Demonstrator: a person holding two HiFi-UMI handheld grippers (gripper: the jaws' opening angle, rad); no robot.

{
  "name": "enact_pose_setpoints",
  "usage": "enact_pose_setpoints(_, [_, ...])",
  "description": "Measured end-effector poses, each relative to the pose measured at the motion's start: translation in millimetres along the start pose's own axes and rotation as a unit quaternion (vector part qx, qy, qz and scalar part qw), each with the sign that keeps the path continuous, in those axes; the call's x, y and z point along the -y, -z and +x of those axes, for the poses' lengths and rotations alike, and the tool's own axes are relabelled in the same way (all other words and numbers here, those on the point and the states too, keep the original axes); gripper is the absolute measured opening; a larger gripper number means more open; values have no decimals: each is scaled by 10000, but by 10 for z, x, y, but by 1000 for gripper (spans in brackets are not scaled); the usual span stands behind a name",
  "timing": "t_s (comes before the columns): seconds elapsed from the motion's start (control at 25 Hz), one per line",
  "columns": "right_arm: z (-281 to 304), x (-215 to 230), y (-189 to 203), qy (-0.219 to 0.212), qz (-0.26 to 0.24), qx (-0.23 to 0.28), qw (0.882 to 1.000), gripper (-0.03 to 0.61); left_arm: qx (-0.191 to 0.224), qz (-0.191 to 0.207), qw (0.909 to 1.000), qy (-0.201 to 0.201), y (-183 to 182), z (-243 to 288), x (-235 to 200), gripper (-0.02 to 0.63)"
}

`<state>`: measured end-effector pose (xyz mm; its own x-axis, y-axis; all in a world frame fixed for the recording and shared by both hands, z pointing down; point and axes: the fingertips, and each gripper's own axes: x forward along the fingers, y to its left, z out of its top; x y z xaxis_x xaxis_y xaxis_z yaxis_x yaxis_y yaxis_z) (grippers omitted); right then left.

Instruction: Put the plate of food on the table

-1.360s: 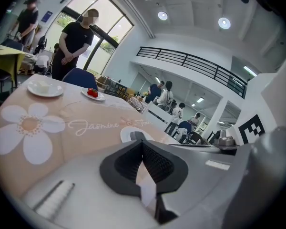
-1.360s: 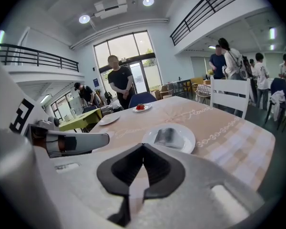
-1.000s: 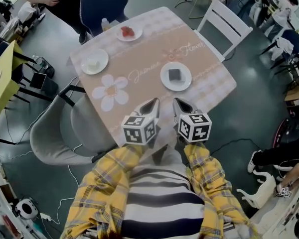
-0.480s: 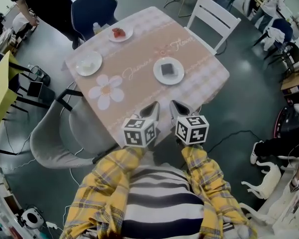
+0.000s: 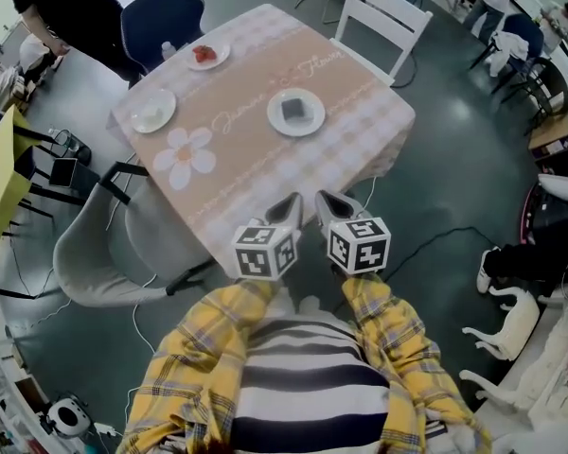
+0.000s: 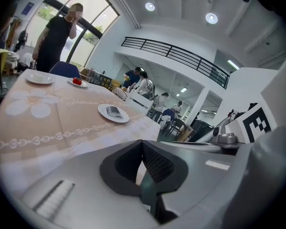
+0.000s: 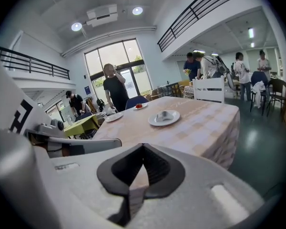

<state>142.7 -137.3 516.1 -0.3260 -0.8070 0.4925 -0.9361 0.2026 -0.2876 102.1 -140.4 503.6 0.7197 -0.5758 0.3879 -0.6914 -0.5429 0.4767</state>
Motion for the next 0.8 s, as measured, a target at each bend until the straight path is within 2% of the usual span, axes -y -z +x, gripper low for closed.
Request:
enact_pose_setpoints(0.48, [-356,-110,141,-125,-95,82,9998,-3,134,-20,9998,-133,201,-296,232,-8])
enact_pose_setpoints(0.8, [-433,-201,233,-167,-124,75,9998,-5,171,-50,9996,-216,308,-447,235,-8])
